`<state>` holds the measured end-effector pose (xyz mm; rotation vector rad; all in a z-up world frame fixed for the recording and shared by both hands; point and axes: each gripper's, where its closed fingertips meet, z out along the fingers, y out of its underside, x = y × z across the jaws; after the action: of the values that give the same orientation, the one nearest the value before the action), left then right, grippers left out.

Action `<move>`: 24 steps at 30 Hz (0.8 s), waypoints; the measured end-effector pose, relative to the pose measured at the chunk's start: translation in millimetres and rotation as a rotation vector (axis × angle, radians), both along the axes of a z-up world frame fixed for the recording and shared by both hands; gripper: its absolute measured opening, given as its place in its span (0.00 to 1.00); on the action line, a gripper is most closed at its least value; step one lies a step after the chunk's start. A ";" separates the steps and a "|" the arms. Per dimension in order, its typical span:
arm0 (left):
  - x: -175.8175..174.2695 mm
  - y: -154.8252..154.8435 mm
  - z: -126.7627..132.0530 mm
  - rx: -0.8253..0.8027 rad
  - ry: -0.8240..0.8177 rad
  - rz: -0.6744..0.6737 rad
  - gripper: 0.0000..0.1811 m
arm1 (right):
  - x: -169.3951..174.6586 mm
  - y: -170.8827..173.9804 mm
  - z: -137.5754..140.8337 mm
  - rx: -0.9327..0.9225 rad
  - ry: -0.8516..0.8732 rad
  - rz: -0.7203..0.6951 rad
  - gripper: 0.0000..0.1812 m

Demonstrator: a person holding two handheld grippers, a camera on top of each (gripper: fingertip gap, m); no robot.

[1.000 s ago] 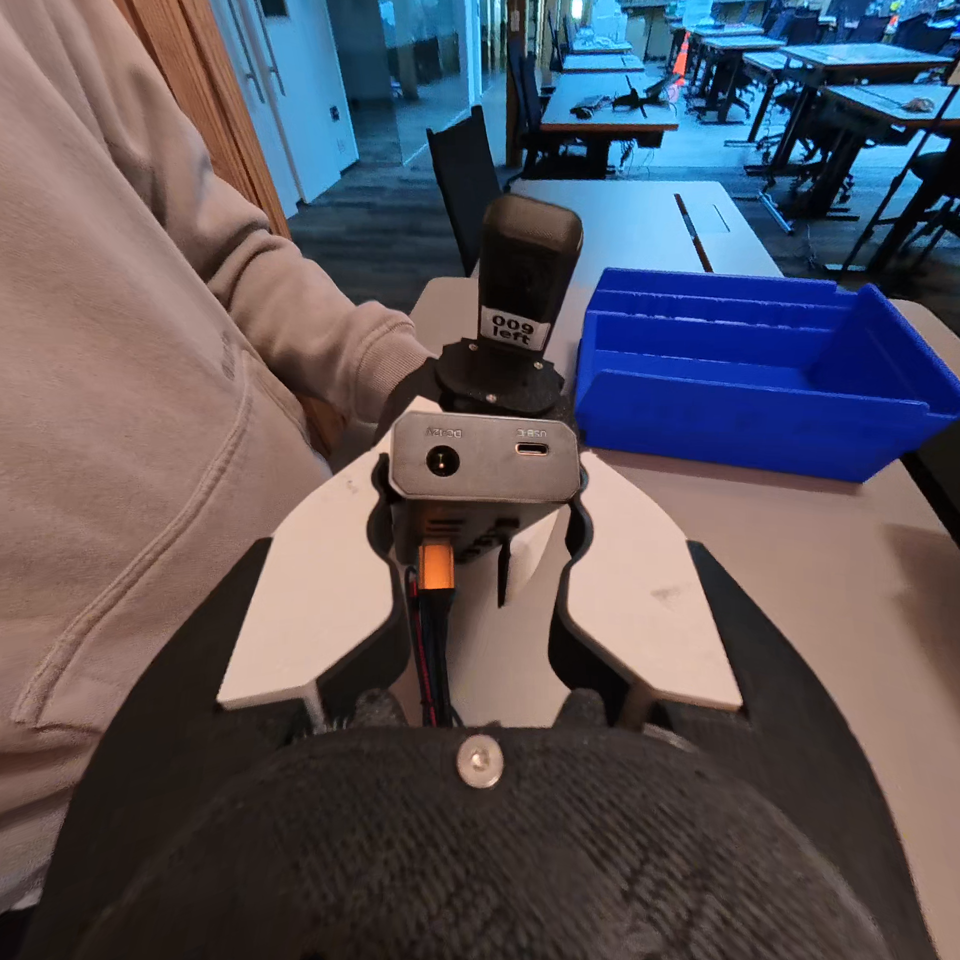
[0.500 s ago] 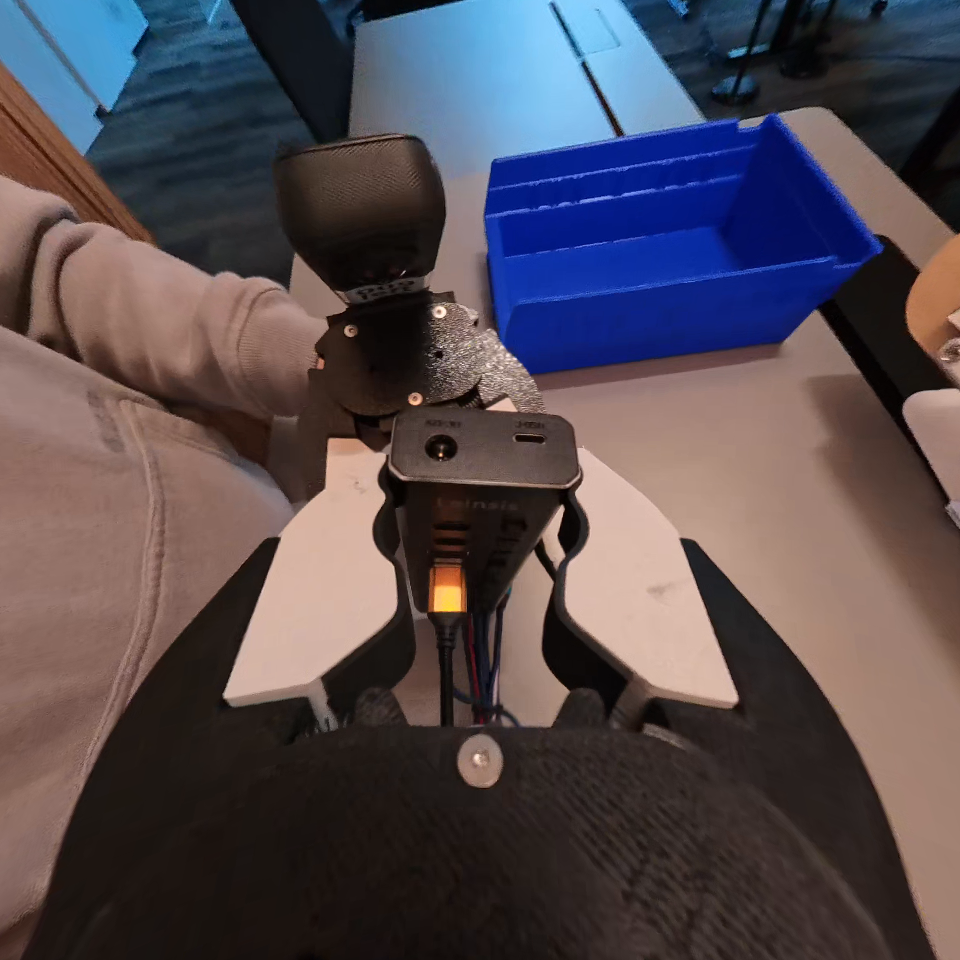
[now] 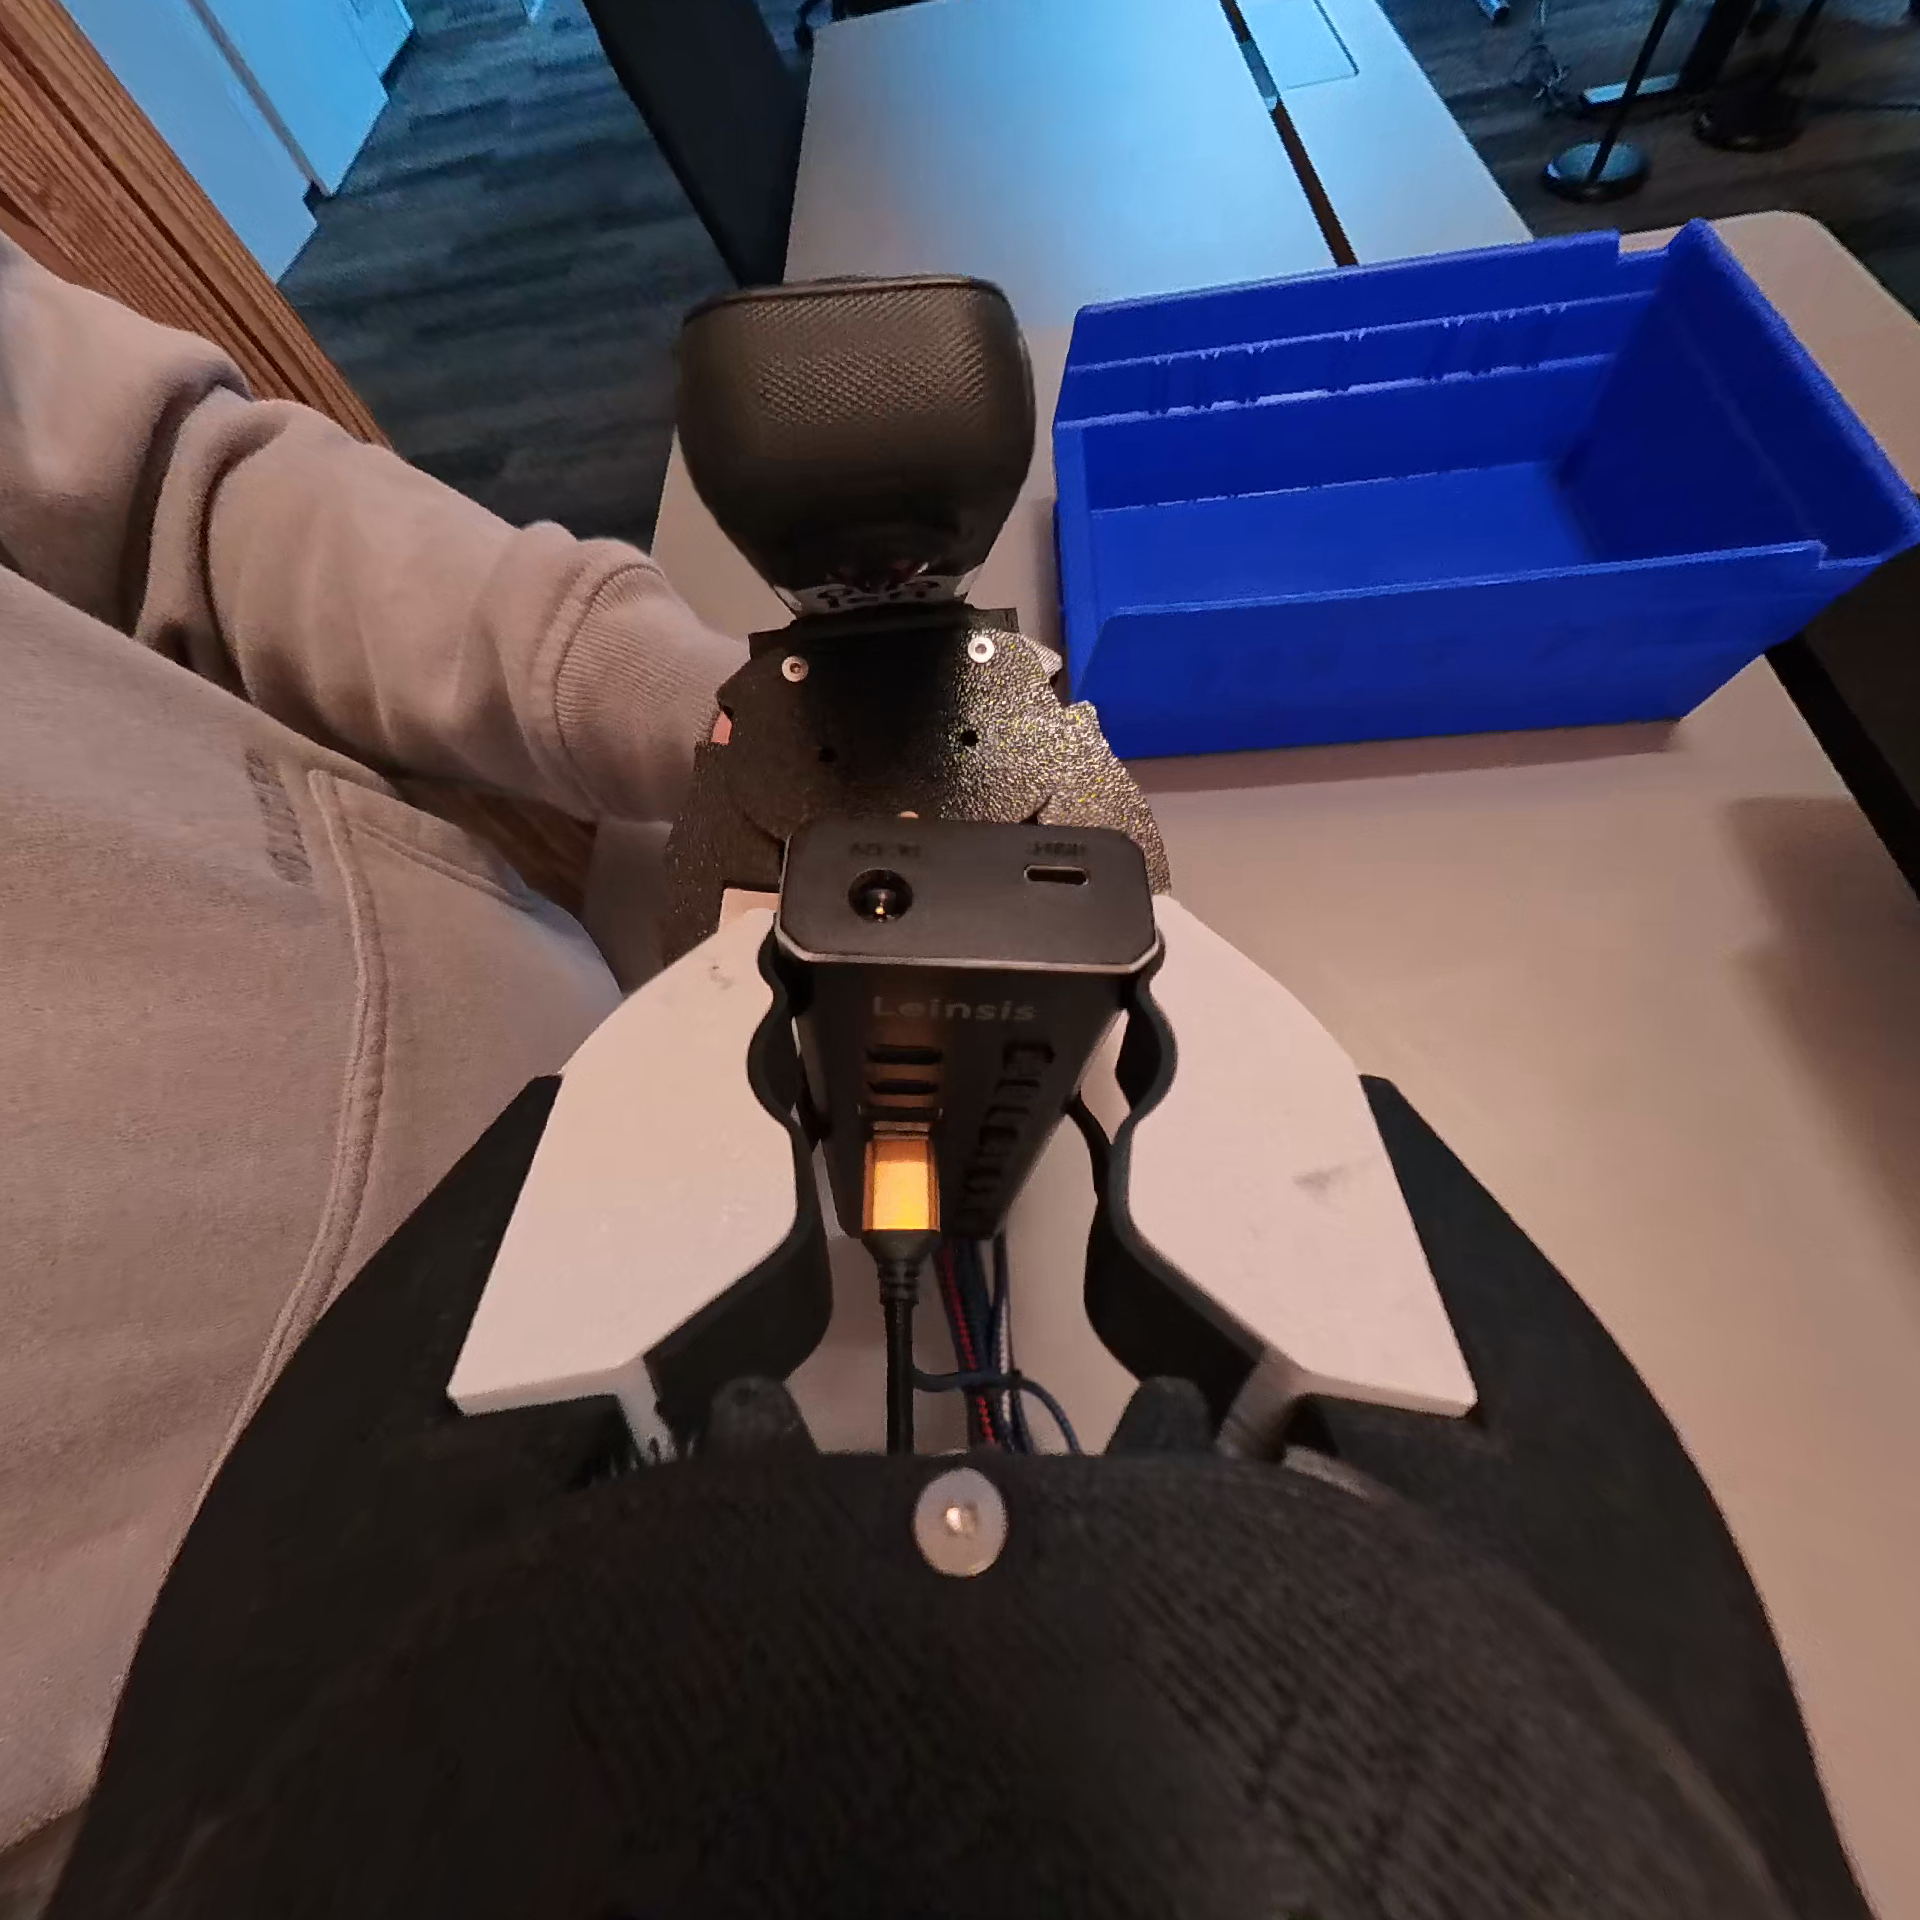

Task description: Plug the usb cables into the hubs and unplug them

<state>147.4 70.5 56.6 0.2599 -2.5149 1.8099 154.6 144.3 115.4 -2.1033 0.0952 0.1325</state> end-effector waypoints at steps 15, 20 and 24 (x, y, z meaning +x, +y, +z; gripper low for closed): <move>-2.2 -1.6 3.7 -0.101 0.001 -0.015 0.40 | -1.3 -10.9 0.4 0.002 -0.023 -0.020 0.33; 1.5 4.4 11.6 -0.171 -0.042 0.006 0.40 | -3.8 -16.9 7.5 0.025 -0.004 -0.002 0.37; 4.2 16.2 16.2 -0.215 -0.058 0.026 0.40 | 6.9 -42.4 5.6 0.009 -0.020 -0.095 0.35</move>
<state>151.6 86.7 72.8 0.2364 -2.3349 2.1059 161.5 101.9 121.0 -2.0861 0.1821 0.0546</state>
